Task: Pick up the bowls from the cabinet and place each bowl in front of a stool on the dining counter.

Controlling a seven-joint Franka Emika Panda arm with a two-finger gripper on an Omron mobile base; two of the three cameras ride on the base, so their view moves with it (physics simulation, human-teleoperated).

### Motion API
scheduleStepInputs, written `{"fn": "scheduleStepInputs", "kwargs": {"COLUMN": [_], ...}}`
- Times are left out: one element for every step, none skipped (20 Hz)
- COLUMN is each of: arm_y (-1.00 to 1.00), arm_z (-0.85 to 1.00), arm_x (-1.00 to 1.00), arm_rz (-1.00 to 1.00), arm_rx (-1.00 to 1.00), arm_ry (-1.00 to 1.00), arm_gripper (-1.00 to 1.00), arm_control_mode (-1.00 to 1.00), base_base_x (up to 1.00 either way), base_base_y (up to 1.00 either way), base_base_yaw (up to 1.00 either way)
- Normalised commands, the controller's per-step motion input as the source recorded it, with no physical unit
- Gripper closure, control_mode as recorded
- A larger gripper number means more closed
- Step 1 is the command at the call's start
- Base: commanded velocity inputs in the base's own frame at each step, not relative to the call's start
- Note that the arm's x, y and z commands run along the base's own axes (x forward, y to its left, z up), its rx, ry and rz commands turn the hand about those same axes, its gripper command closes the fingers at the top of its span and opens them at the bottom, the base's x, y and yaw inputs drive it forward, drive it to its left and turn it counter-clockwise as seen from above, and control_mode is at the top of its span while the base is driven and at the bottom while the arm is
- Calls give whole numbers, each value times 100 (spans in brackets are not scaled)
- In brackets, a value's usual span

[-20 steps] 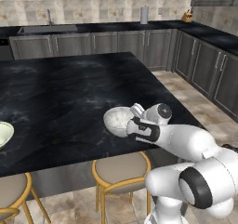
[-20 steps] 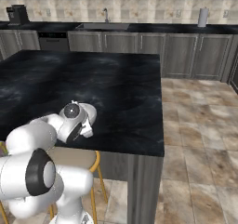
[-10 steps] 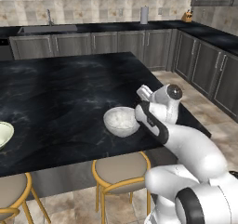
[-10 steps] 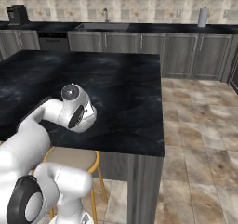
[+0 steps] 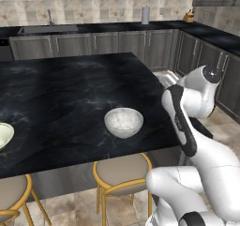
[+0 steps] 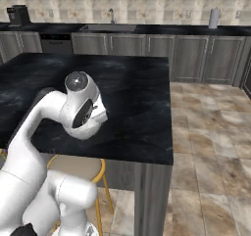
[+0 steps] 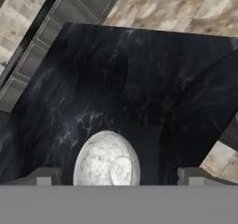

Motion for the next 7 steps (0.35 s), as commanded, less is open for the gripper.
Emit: {"fn": "scheduleStepInputs", "kwargs": {"arm_y": [-54,-52,-51,-50,-51,-60,-65], "arm_z": [21,16,14,12,11,11,14], "arm_x": [-100,-100,-100,-100,-100,-100,-100], "arm_rz": [6,6,7,7,6,5,4], "arm_rx": [0,0,0,0,0,0,0], "arm_ry": [0,0,0,0,0,0,0], "arm_gripper": [-100,-100,-100,-100,-100,-100,-100], "arm_control_mode": [-100,-100,-100,-100,-100,-100,-100], "base_base_x": [0,0,0,0,0,0,0], "base_base_y": [0,0,0,0,0,0,0], "base_base_yaw": [0,0,0,0,0,0,0]}}
